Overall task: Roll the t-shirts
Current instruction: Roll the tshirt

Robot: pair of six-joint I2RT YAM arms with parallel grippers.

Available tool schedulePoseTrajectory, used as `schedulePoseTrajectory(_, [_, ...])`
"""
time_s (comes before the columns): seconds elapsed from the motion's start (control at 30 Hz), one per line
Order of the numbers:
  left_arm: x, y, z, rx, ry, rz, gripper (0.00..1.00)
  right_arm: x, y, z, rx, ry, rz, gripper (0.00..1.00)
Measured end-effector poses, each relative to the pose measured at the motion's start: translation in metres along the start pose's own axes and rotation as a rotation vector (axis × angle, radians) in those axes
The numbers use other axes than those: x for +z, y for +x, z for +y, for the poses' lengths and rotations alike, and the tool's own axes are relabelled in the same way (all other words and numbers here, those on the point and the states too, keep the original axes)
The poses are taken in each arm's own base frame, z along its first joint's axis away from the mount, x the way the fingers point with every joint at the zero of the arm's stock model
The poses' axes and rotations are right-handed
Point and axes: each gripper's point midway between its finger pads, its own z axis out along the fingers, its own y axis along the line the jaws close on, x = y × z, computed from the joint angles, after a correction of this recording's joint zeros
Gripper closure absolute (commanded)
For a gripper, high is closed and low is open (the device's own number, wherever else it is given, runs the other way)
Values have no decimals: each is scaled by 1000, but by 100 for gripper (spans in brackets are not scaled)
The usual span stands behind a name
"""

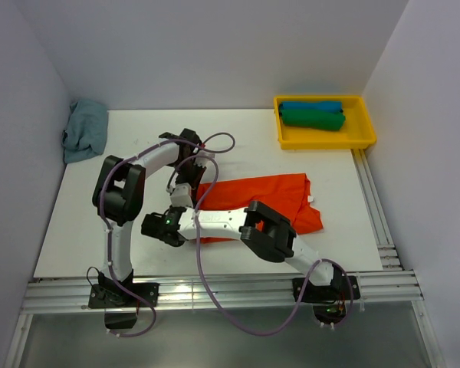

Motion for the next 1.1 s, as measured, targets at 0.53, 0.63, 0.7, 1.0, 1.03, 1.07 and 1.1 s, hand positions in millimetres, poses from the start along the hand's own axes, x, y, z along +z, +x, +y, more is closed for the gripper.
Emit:
schedulePoseTrajectory(0.53, [-3,1,-4,-22,7,15,98,-2,26,-7,120,-125,52,73])
schedulePoseTrajectory(0.63, [-3,1,-8,-20,17,21,92,-5,27,-11,223,-212,90,76])
schedulePoseTrajectory(0.7, [-2,-1,-10,-18,25,19,88,-5,27,-14,315,-284,117,78])
schedulePoseTrajectory(1.0, [-8,-21,-16,-4,76,-53,43,-6,32,-25,714,-590,234,80])
schedulePoseTrajectory(1.03, [-10,-25,-16,-5,87,-70,40,-5,32,-27,759,-618,244,80])
schedulePoseTrajectory(1.07, [-13,-29,-17,-4,101,-88,39,-6,32,-27,797,-643,254,80])
schedulePoseTrajectory(1.1, [-16,-32,-18,-7,120,-104,37,-5,33,-29,836,-665,262,80])
